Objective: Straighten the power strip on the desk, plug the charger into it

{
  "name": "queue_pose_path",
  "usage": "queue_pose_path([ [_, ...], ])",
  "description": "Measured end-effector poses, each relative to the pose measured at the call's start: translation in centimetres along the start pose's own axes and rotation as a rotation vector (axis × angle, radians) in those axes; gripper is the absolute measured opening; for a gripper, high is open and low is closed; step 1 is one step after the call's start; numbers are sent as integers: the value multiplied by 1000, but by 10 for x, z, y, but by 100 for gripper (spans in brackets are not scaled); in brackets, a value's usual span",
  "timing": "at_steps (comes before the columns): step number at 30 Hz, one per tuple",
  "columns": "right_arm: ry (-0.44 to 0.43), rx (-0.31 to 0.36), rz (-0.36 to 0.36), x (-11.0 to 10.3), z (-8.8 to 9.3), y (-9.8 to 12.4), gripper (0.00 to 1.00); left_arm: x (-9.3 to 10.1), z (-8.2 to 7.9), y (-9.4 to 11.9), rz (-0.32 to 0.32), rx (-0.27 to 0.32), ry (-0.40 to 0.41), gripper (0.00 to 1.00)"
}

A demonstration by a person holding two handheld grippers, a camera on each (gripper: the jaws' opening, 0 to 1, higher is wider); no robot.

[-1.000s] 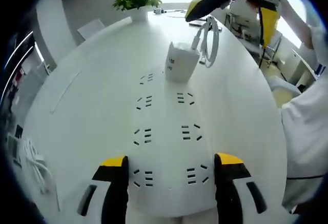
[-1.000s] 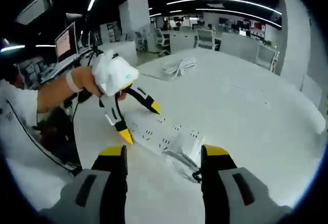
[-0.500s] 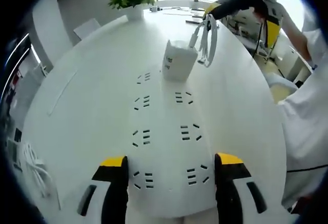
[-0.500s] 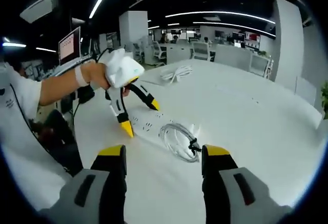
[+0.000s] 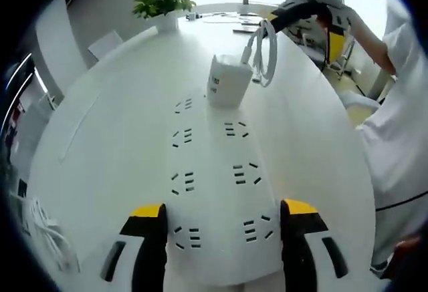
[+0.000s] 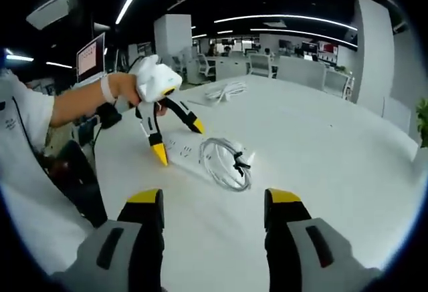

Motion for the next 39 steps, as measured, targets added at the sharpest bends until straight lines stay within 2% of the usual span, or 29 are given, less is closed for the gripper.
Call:
queue_pose_path([
  [9,-35,6,22,1,13,30,59,-10,-2,-5,42,-10,-40,70],
  [14,-25,-2,36,3,19,39,59,-3,-3,-6,66,-3,-62,70],
  [17,-94,15,53,3,32,40,60,0,-4,-7,93,11,-66,71],
  [21,-115,22,51,-1,45,44,59,1,-6,-8,113,9,-83,71],
  [27,-148,33,47,-4,52,47,59,4,-10,-11,153,-16,-137,71],
  [39,-163,45,33,-8,55,48,59,-17,-11,-20,208,-45,-204,71],
])
Point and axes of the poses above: the point that each gripper's makers call its tool centre point, and the gripper's own axes: y roughly backward along the fingers, x roughly to its right, z roughly out of its underside, the point moved 3 cm from there along y, roughly backward along the fingers, and after that the axes turned 12 degrees about x, right-handed, at the moved point
